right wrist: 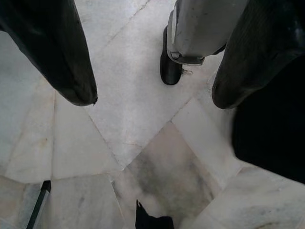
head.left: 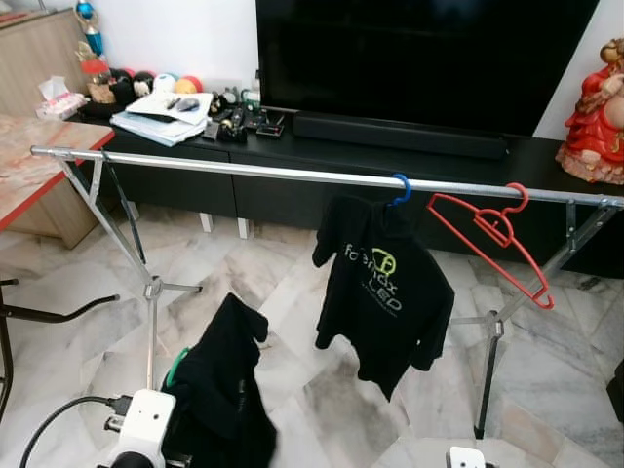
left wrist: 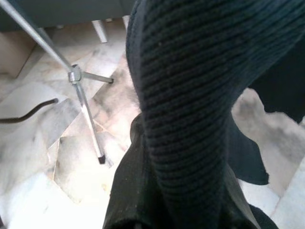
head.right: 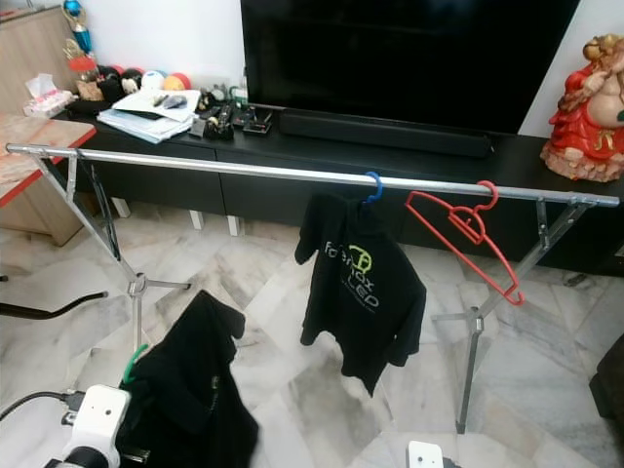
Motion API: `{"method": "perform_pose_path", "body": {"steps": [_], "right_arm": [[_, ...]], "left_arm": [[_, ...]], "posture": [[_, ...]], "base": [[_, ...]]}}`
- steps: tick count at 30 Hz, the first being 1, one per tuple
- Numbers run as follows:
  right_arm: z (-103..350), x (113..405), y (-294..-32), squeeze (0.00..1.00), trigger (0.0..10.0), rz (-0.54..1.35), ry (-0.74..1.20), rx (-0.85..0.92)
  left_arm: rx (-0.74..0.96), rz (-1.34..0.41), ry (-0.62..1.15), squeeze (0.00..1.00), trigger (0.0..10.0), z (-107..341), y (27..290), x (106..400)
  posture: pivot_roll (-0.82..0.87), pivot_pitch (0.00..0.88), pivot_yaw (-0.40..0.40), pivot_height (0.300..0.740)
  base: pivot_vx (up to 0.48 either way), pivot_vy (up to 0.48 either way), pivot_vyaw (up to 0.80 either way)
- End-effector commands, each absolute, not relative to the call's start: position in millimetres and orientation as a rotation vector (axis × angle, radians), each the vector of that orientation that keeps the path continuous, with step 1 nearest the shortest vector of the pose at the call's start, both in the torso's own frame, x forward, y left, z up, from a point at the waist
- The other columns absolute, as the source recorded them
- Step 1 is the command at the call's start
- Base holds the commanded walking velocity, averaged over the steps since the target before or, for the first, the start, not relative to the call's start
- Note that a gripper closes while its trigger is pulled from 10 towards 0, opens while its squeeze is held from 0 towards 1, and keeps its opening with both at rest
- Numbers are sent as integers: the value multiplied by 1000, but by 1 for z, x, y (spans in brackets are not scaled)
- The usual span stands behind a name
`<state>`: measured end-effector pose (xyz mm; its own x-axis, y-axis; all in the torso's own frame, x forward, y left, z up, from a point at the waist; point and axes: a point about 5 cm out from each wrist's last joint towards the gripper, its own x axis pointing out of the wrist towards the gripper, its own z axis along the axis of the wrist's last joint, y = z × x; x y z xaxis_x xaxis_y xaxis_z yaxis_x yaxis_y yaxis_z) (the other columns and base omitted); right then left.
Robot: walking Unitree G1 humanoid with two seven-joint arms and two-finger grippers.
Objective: Hang hanger
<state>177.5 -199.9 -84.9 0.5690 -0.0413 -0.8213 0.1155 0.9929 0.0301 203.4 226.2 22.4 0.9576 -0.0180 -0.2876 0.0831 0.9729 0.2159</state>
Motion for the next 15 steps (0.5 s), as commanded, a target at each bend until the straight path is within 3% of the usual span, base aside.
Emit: {"method": "perform_pose_path", "body": {"steps": [1,15], "right_arm": [[-86,176,-200,0,10000,-92,970,83],[-85,178,-201,0,10000,-68,973,60]], "left_arm": [[231,-24,272,0,10000,27,231,206],[220,-7,261,0,10000,27,230,206]], "posture": [[61,61,-35,740],[59,64,-45,740]], "base": [[0,0,0],[342,0,0]]}}
